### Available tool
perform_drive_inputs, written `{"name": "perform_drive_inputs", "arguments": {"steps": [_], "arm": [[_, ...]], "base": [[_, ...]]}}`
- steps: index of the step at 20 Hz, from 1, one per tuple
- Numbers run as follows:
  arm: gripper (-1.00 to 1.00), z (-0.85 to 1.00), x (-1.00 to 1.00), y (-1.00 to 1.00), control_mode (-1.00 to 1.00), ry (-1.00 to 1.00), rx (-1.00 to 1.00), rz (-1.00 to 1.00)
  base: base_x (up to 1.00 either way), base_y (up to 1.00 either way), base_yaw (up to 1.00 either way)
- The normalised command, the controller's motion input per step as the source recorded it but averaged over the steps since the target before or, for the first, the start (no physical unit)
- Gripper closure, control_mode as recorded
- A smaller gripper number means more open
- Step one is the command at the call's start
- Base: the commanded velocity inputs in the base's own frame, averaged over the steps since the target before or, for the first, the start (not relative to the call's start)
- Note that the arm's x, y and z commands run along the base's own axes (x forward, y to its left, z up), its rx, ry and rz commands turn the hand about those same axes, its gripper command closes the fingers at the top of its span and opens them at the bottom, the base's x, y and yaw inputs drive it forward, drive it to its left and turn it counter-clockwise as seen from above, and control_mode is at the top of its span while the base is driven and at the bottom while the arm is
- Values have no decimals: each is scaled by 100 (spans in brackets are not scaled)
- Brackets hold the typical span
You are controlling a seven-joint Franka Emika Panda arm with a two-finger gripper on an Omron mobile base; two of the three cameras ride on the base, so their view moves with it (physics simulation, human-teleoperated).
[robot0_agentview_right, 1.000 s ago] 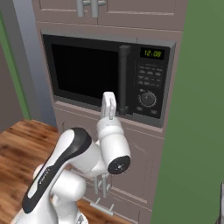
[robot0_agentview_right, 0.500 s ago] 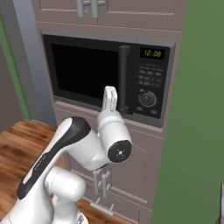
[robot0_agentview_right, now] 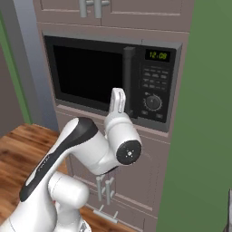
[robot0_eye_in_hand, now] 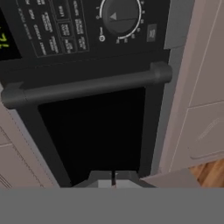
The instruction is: Place the tupperware containing the chicken drumstick and carrot meal in the microwave. Close the microwave door and press the start button to reheat the meal.
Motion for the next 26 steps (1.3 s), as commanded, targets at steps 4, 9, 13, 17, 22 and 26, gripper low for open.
{"name": "perform_drive_inputs", "arguments": {"steps": [4,9,13,17,22,26], "arm": [[100,-18,4,-24,-100,5,0,0],[100,-29,10,-13,-100,6,-1,-1],[100,-24,14,-6,-100,10,-1,-3],[100,-17,19,-1,-100,9,0,-4],[100,-10,26,0,-100,8,0,-6],[100,-8,26,-3,-100,7,0,-6]], "base": [[0,0,0],[0,0,0],[0,0,0],[0,0,0],[0,0,0],[0,0,0]]}}
